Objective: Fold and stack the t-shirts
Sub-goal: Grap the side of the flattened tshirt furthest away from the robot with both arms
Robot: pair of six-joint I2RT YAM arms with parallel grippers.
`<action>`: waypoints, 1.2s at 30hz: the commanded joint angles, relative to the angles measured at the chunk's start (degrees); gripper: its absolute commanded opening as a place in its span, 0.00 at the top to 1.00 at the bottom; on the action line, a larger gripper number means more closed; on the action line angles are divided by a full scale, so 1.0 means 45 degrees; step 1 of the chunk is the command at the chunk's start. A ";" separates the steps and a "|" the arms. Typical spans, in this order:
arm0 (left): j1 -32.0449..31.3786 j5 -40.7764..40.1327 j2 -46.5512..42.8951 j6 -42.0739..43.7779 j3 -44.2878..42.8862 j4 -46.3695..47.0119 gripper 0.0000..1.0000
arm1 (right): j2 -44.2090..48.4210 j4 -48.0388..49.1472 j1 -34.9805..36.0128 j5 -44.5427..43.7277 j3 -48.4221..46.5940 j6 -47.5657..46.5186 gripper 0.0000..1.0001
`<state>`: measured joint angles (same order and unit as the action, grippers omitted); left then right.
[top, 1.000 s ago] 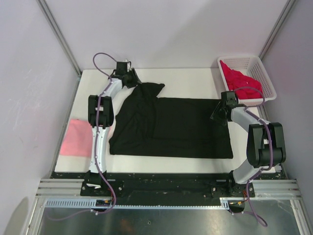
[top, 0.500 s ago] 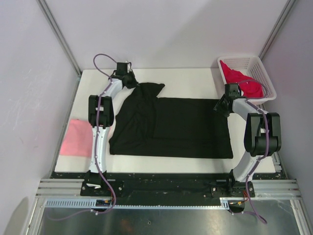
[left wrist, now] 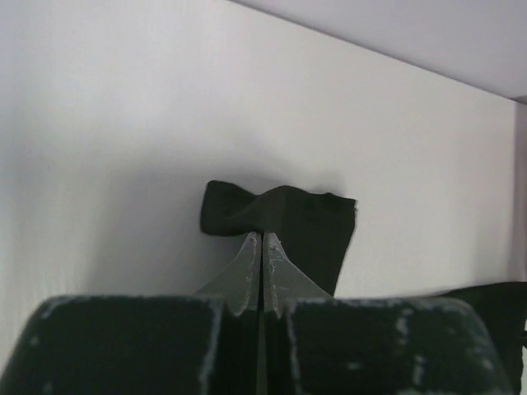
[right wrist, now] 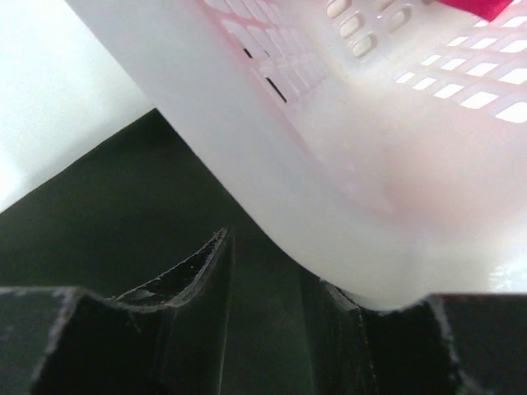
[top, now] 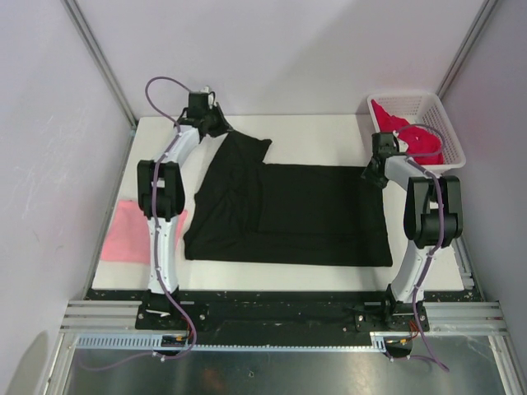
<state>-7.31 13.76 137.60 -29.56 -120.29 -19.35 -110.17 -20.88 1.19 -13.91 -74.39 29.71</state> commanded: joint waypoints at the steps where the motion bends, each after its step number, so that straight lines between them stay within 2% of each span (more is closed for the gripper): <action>1: 0.0101 0.0380 -0.1107 -0.0084 0.0514 0.0647 1.00 | -0.0676 0.1260 -0.0116 -0.1052 -0.0813 -0.0527 0.60; 10: 0.0098 0.0561 -0.1321 -0.0103 0.0891 0.0801 1.00 | -0.1017 0.1140 -0.0380 -0.0991 -0.1404 -0.0751 0.61; 17: 0.0206 0.0526 -0.1975 -0.0057 0.1368 0.0822 1.00 | -0.0743 0.0882 0.1080 -0.2531 -0.1512 -0.1391 0.61; 22: 0.0218 0.1561 -0.2642 0.0023 0.1959 0.0968 1.00 | -0.0511 0.0923 0.1290 -0.2690 -0.1674 -0.1518 0.61; 28: 0.0176 0.2611 -0.4560 -0.0539 0.4456 0.1309 1.00 | -0.0453 0.0653 0.1328 -0.2762 -0.1914 -0.1586 0.61; 32: 0.0143 0.2429 -0.6369 -0.0954 0.7073 0.1349 1.00 | -0.0298 0.0387 0.1319 -0.2731 -0.1962 -0.1483 0.61; 36: 0.0097 0.1519 -0.8287 -0.1090 1.0073 0.1197 1.00 | -0.0068 0.0043 0.1311 -0.2700 -0.1965 -0.1363 0.61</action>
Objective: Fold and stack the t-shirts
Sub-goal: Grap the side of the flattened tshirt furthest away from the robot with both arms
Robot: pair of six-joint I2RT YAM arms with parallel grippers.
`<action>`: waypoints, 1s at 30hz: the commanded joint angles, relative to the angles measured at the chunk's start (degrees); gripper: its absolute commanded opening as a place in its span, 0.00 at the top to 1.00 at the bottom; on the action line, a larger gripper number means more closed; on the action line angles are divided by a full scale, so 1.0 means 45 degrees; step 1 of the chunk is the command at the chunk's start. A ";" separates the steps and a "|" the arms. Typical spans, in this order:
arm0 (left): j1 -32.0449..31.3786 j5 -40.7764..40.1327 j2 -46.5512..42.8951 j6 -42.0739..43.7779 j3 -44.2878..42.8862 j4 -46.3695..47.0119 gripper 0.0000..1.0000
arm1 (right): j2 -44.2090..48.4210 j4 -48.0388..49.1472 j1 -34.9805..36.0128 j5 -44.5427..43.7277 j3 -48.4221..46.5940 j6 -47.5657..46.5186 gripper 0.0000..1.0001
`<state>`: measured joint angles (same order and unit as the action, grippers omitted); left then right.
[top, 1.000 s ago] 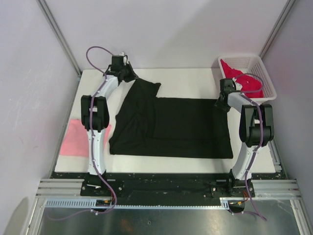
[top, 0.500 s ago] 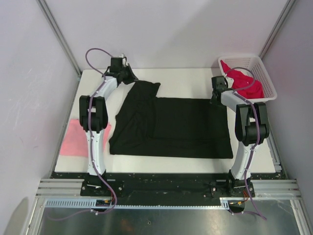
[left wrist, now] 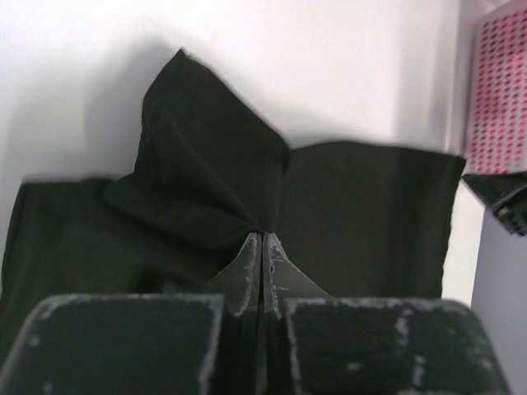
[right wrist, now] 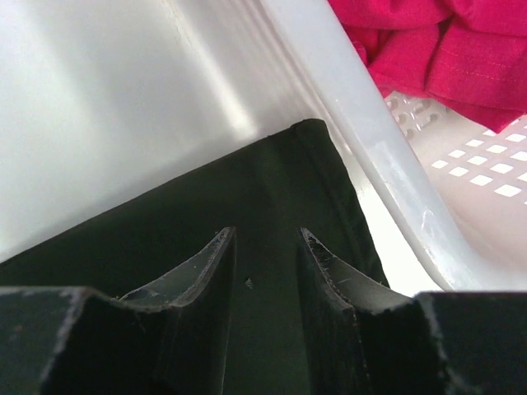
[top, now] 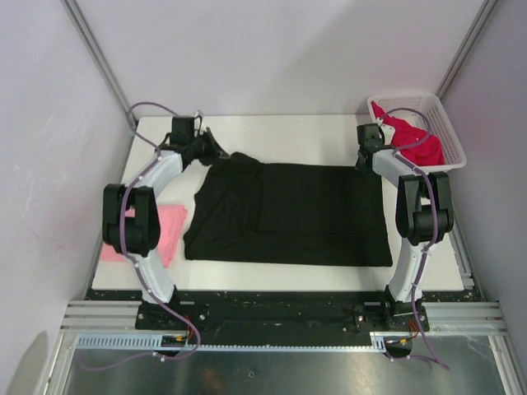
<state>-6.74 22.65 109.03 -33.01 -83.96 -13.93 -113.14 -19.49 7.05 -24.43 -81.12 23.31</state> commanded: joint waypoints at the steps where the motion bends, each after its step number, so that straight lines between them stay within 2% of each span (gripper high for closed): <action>1: -0.0037 -0.0715 -0.2420 -0.0253 0.2605 -0.0106 1.00 | 0.0661 -0.0371 0.0013 -0.0368 -0.0459 0.0097 0.61; 6: -0.0040 -0.1974 -0.4404 0.0179 0.5148 -0.0897 1.00 | 0.0957 -0.0681 0.0011 -0.0370 -0.0335 0.0139 0.61; 12: -0.0026 -0.2967 -0.5774 0.0136 0.6766 -0.1515 1.00 | 0.1249 -0.0865 -0.0004 -0.0429 -0.0250 0.0257 0.61; 23: 0.0041 -0.3862 -0.6034 0.0234 0.6967 -0.2181 1.00 | 0.0891 -0.0721 -0.0258 -0.0419 -0.0310 0.0644 0.61; 30: 0.0101 -0.3653 -0.5895 0.0189 0.6995 -0.2218 1.00 | -0.0352 -0.0621 0.0095 -0.0949 -0.1433 0.0996 0.61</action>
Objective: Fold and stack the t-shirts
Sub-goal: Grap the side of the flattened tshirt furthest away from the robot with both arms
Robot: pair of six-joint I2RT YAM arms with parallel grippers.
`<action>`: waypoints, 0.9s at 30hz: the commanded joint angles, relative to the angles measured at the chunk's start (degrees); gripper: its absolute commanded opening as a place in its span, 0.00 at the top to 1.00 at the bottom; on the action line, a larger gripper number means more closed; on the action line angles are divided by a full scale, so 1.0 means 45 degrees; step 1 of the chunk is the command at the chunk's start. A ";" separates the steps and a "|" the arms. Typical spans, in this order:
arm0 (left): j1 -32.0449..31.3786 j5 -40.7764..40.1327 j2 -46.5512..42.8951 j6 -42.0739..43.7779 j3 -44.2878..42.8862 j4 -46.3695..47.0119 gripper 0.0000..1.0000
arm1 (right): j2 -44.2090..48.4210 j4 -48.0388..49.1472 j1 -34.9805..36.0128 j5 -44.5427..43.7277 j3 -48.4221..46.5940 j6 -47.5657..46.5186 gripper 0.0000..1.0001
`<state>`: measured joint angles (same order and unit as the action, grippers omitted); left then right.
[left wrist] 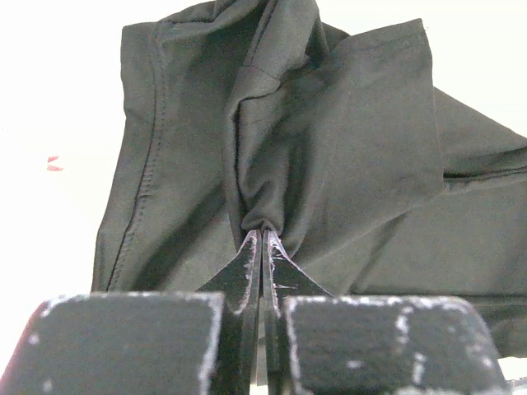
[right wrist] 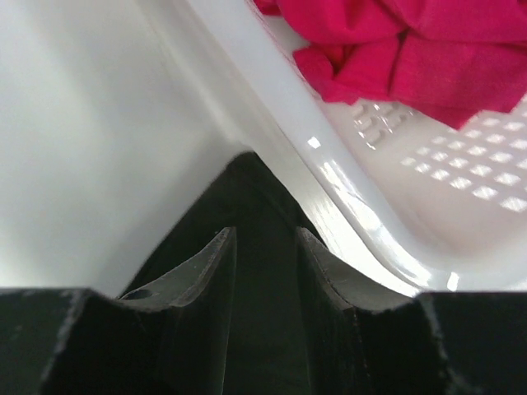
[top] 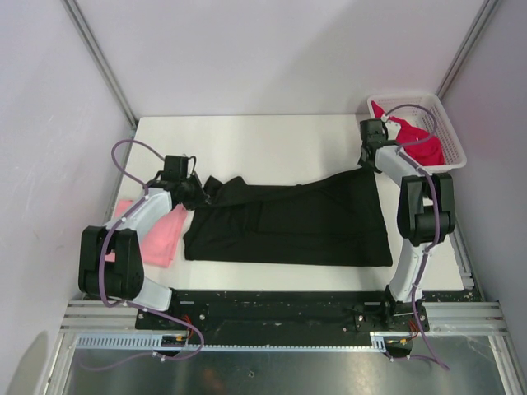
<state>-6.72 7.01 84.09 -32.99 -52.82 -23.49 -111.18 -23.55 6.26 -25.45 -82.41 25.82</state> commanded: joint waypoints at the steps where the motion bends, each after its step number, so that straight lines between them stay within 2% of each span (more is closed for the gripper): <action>1: 0.0101 -0.0133 -0.0302 0.0184 0.0075 -0.0094 1.00 | -0.1001 0.0248 0.0357 -0.0931 -0.1358 0.0484 0.60; 11: 0.0092 -0.0042 -0.0148 0.0262 -0.0051 -0.0084 1.00 | -0.3096 -0.1902 0.0724 -0.2575 -0.4035 0.1483 0.60; 27: 0.0104 0.0112 0.0112 0.0252 -0.0081 0.0023 1.00 | -0.4565 -0.3085 0.0575 -0.3050 -0.5326 0.1550 0.59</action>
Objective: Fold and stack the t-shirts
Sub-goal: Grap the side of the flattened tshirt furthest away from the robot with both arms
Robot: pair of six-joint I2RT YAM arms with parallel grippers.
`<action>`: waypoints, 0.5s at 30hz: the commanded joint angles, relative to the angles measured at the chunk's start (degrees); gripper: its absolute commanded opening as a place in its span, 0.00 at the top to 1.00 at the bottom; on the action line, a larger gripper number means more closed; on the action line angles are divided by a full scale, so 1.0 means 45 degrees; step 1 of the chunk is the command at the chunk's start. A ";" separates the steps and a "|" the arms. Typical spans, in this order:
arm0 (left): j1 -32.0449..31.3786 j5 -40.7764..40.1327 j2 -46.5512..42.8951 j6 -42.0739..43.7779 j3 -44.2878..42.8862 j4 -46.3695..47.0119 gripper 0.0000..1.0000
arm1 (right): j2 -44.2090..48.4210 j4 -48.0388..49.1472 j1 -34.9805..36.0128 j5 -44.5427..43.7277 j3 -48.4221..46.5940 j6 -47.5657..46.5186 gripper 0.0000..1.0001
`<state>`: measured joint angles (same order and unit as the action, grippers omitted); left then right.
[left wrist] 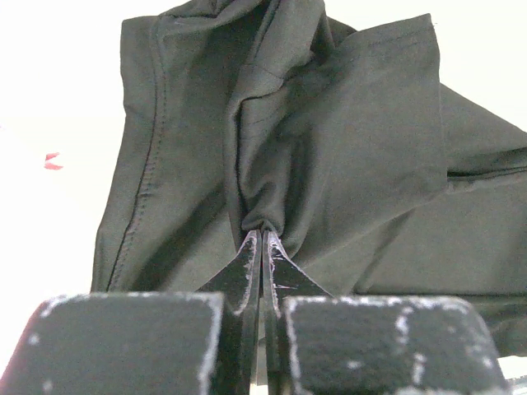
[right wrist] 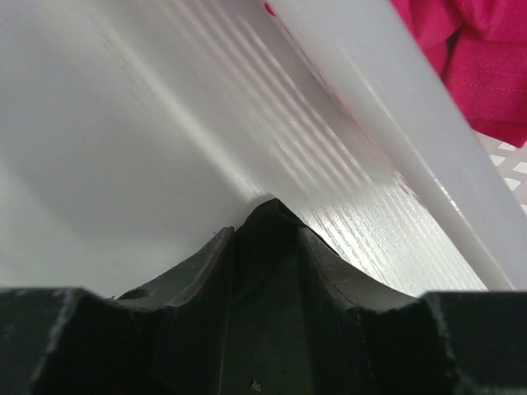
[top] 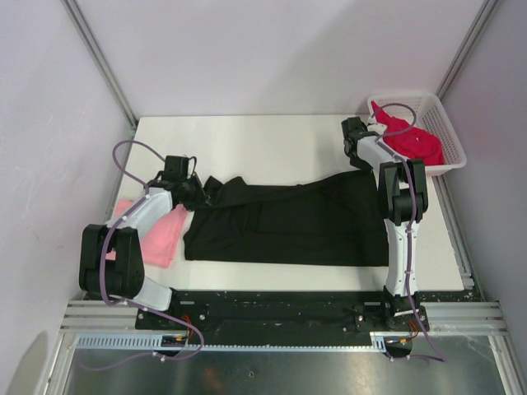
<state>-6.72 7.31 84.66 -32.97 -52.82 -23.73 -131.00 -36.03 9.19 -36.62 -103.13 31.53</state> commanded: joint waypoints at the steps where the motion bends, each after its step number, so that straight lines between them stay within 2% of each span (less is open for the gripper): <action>1: 0.0095 0.0050 -0.0020 0.0242 -0.0080 0.0086 1.00 | -0.0173 -0.0312 -0.0102 -0.0532 -0.0757 0.0281 0.59; 15: 0.0107 0.0054 0.0030 0.0254 -0.0067 0.0132 1.00 | -0.0901 -0.0957 -0.0308 0.0048 -0.2237 0.0236 0.59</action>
<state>-6.72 7.66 84.79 -32.97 -52.82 -23.70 -132.60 -38.13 8.01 -35.92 -109.03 31.51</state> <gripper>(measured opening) 0.005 0.410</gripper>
